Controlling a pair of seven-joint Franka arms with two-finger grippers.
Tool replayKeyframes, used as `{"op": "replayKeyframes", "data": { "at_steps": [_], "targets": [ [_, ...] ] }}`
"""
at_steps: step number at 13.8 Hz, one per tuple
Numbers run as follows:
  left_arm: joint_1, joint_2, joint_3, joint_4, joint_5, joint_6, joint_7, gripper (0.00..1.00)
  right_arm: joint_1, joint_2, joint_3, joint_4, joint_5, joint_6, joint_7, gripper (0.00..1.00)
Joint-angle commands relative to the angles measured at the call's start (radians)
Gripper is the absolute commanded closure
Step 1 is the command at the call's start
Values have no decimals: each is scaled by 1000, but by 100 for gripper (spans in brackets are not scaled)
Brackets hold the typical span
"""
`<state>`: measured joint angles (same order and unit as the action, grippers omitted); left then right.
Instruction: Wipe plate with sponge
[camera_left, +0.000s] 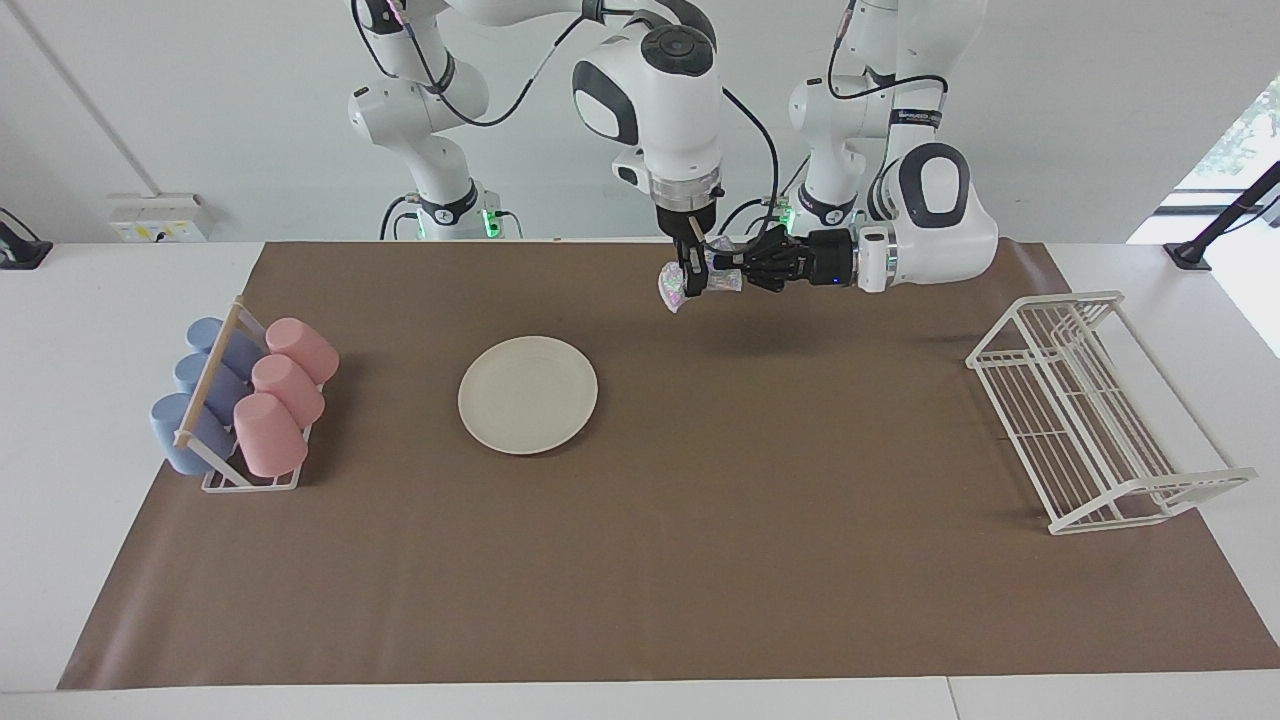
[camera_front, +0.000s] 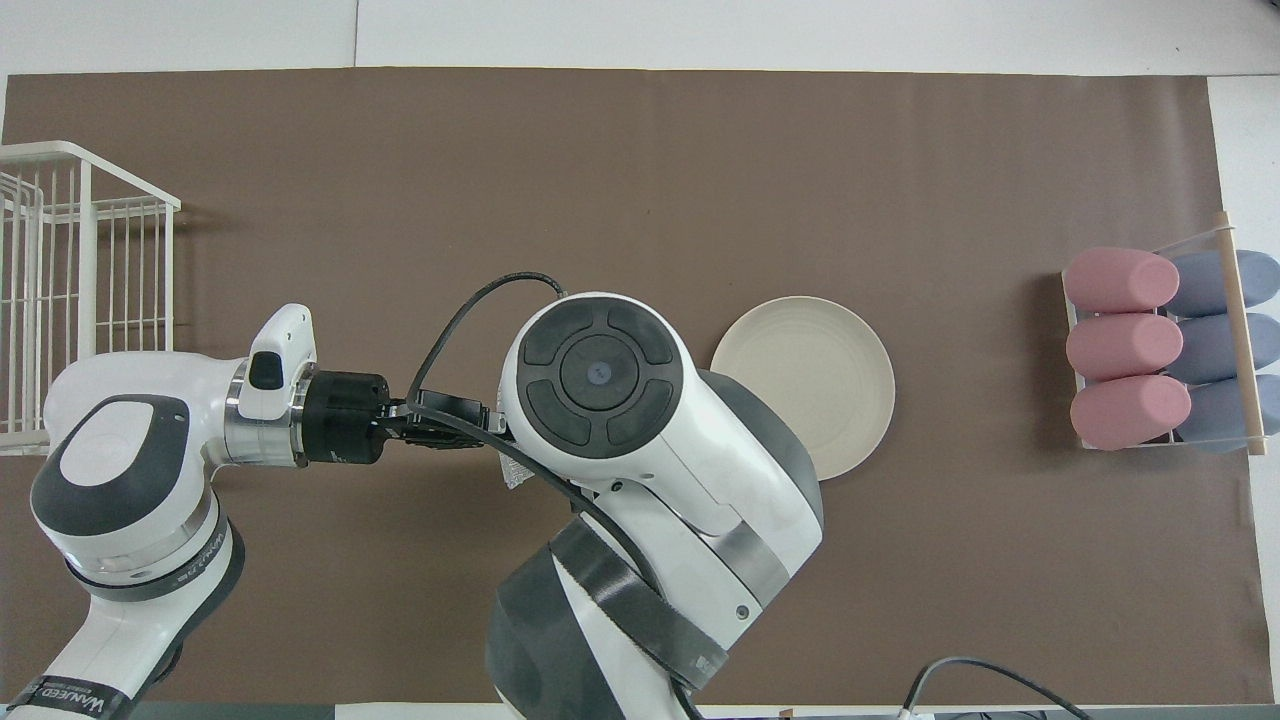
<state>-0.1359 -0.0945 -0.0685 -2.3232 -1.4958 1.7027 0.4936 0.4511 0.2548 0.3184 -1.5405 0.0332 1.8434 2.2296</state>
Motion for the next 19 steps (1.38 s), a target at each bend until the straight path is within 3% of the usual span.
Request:
{"op": "replayKeyframes", "data": {
  "at_steps": [1, 2, 3, 4, 5, 6, 7, 10, 16, 19],
  "targets": [
    [-11, -36, 12, -31, -18, 5, 16, 100, -17, -28, 7, -35, 16, 20, 21, 86],
    [-11, -36, 13, -27, -14, 8, 8, 57, -19, -28, 7, -35, 16, 20, 19, 86],
    [-13, -48, 12, -31, -14, 14, -10, 37, -19, -29, 7, -36, 14, 16, 16, 86],
    [-14, -53, 12, -31, -14, 15, -41, 45, -17, -29, 7, -36, 14, 11, 16, 86],
    [-14, -53, 12, -31, -14, 14, -52, 45, -19, -29, 7, -35, 14, 7, 13, 86],
    [-14, -53, 12, -31, -14, 15, -52, 31, -19, -29, 7, -36, 14, 5, 13, 86],
    [-14, -53, 13, -31, -14, 15, -52, 2, -20, -29, 5, -36, 13, 7, 8, 86],
    [-11, -53, 13, -31, -12, 14, -53, 0, -34, -31, 1, -38, -1, -16, -62, 86],
    [21, -53, 15, -30, 3, 11, -55, 0, -155, -37, -1, -44, -27, -119, -564, 87],
    [93, -51, 15, -13, 148, 18, -64, 0, -260, -40, -2, -72, -30, -131, -889, 86]
  ]
}}
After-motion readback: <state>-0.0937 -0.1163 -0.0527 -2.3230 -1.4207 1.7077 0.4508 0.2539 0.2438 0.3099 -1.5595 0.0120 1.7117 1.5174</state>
